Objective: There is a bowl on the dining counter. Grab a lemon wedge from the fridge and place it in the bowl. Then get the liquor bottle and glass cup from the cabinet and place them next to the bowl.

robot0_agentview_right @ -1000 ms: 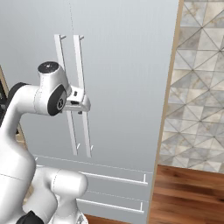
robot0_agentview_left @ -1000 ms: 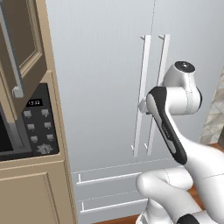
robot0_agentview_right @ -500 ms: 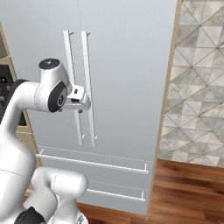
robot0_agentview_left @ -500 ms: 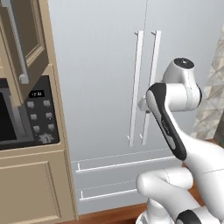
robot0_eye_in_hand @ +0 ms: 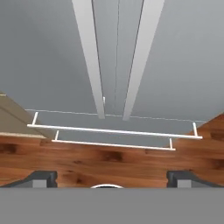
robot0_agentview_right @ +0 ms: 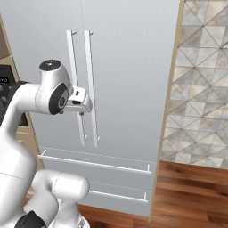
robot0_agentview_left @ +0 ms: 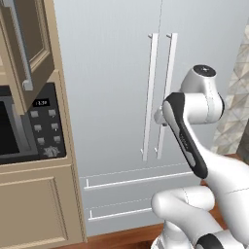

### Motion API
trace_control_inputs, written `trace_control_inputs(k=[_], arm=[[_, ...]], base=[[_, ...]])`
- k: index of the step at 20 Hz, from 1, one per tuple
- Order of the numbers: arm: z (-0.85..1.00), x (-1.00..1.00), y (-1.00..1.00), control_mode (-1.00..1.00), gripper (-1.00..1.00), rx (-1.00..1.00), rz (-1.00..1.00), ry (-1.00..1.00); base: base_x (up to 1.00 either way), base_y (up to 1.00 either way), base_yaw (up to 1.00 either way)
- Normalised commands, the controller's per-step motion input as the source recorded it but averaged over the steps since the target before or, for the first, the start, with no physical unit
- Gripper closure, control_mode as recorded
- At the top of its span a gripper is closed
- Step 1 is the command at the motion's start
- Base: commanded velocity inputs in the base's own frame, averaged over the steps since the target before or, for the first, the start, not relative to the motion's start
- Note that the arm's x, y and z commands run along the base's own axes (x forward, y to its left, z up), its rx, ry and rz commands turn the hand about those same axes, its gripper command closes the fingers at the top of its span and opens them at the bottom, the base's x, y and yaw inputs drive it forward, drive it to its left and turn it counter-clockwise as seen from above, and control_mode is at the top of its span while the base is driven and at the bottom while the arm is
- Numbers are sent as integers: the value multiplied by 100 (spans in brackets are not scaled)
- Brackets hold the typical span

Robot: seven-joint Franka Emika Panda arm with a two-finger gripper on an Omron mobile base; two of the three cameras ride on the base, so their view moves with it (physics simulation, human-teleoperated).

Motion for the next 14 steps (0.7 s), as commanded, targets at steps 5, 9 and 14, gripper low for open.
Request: trace_control_inputs(k=[5,9,14], arm=[[-6,34,-11,-100,-100,-1,0,-28],[0,52,-15,-100,-100,0,0,-22],[0,67,0,-100,-100,0,0,-16]], base=[[0,0,0],[0,0,0],[0,0,0]])
